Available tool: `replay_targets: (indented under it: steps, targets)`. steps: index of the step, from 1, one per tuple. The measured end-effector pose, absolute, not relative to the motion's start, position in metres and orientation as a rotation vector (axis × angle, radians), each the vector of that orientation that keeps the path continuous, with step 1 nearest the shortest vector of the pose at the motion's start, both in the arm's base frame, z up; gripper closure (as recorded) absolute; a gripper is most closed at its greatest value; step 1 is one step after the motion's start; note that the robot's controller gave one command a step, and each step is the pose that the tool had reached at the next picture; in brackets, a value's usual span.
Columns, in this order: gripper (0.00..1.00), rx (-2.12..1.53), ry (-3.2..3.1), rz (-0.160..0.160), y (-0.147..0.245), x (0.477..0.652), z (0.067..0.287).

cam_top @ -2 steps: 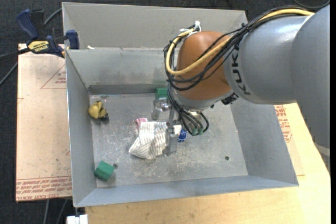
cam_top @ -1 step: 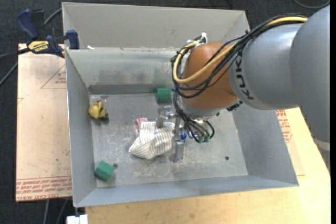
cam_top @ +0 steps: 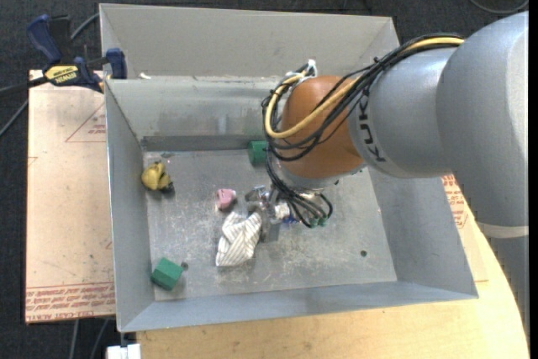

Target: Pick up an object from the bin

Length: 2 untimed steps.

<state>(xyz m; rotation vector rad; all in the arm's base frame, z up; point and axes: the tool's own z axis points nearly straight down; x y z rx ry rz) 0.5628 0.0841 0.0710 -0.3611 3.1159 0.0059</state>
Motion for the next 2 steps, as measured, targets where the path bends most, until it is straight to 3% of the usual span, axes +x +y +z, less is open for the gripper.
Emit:
replay_targets:
  steps: [1,2]
  targets:
    - [1.0,-0.361,3.116,0.006,0.084,0.563,0.071]
    - [1.0,-0.441,3.102,0.008,0.089,0.564,0.206]
